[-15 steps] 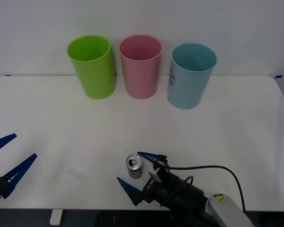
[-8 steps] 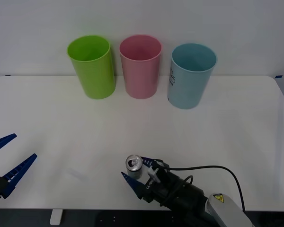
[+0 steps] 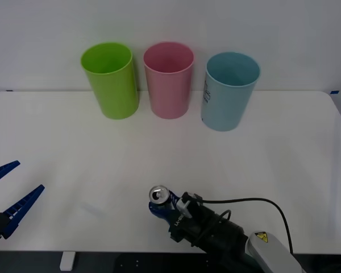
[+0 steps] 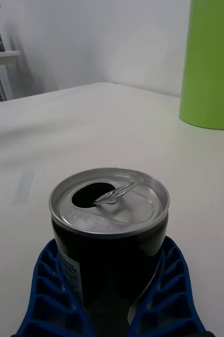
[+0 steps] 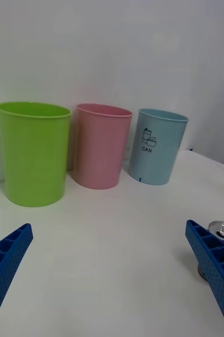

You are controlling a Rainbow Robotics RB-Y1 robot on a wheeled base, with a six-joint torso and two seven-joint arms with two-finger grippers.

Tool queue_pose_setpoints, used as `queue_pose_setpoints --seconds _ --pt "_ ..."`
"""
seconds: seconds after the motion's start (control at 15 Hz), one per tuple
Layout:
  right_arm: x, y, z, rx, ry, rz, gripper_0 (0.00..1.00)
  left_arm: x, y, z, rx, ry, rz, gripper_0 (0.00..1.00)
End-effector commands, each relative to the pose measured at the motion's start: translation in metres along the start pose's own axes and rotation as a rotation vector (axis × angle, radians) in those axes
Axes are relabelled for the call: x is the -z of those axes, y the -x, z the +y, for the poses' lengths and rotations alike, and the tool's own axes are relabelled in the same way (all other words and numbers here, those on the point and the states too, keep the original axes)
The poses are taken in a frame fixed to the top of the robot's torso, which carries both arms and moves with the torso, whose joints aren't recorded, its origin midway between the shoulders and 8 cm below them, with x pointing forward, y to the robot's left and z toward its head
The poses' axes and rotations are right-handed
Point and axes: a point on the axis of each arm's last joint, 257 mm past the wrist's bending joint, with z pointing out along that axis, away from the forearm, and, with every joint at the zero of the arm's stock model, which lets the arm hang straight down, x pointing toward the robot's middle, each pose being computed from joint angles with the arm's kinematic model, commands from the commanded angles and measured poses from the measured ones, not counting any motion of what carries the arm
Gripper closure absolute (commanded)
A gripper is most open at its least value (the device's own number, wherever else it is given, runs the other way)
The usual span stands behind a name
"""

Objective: Grasp the object on the table and drop it into the matching bin: aluminum can to the light blue bin, PET bottle to the pink bin.

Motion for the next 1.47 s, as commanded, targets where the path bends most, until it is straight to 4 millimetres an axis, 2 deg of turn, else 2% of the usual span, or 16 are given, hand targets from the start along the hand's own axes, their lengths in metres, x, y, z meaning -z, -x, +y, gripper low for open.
queue_pose_setpoints --seconds 0.07,0.4,0.6,1.13,1.47 --pt "0.003 0.004 -0.005 -0.014 -0.005 -0.013 1.00 0.000 0.000 0.000 0.000 0.000 0.000 0.00" --pt "0.016 0.027 -0.025 -0.044 -0.015 -0.046 1.00 0.000 0.000 0.000 0.000 0.000 0.000 0.00" --pt "0.027 0.048 -0.034 -0.075 -0.018 -0.075 1.00 0.000 0.000 0.000 0.000 0.000 0.000 0.00" --pt "0.069 0.125 -0.073 -0.140 -0.065 -0.167 1.00 0.000 0.000 0.000 0.000 0.000 0.000 0.00" --pt "0.101 0.181 -0.107 -0.077 -0.114 -0.238 1.00 0.000 0.000 0.000 0.000 0.000 0.000 0.00"
